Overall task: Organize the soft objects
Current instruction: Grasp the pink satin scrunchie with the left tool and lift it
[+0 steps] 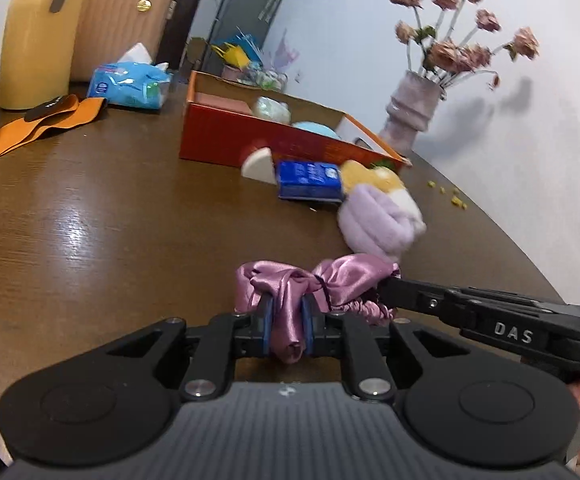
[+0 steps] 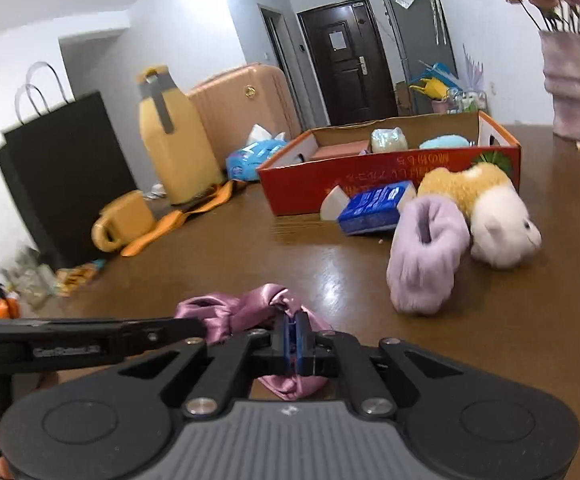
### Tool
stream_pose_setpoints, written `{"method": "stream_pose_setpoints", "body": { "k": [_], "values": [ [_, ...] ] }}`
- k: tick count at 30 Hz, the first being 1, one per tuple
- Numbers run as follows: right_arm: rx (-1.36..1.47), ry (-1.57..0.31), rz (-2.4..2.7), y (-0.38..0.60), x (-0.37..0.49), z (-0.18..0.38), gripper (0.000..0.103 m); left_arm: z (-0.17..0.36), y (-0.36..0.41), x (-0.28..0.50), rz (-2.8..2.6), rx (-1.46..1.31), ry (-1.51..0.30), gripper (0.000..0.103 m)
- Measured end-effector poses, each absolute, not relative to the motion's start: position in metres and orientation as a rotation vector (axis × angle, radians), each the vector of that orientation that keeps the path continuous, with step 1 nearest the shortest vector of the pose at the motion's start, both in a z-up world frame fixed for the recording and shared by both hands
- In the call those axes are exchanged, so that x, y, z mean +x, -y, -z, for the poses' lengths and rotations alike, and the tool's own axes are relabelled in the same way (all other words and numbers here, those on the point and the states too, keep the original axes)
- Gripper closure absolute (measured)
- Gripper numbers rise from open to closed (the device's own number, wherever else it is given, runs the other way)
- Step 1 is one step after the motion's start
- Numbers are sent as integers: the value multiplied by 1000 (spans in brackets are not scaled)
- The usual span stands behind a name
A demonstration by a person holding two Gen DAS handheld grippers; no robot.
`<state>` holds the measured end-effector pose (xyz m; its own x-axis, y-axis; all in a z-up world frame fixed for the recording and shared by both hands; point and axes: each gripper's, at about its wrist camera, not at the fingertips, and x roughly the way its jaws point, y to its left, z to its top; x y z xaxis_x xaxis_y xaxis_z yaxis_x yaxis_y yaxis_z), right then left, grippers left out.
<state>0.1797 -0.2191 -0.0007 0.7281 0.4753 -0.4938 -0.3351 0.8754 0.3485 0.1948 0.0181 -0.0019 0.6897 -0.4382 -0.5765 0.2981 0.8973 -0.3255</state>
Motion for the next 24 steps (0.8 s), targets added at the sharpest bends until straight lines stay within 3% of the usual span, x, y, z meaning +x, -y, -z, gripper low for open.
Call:
{"method": "stream_pose_setpoints", "body": {
  "k": [3, 6, 7, 13, 15, 17, 19, 24],
  "values": [
    [280, -584, -464, 233, 166, -8, 99, -8, -11, 182, 464, -180, -692, 84],
    [301, -607, -429, 243, 170, -2, 97, -10, -4, 174, 453, -134, -670, 50],
    [294, -616, -410, 243, 173, 2, 96, -9, -2, 172, 447, -124, -658, 46],
    [313, -631, -391, 246, 181, 14, 93, 3, 2, 176, 480, -95, -670, 36],
    [319, -637, -386, 245, 184, 17, 92, 9, 3, 182, 466, -81, -690, 36],
    [325, -648, -383, 246, 187, 21, 92, 13, 0, 187, 456, -100, -702, 45],
    [328, -656, -381, 246, 189, 23, 91, 15, -5, 193, 488, -139, -704, 63],
    [334, -680, -383, 244, 196, 28, 91, 15, -8, 202, 514, -196, -698, 75]
  ]
}}
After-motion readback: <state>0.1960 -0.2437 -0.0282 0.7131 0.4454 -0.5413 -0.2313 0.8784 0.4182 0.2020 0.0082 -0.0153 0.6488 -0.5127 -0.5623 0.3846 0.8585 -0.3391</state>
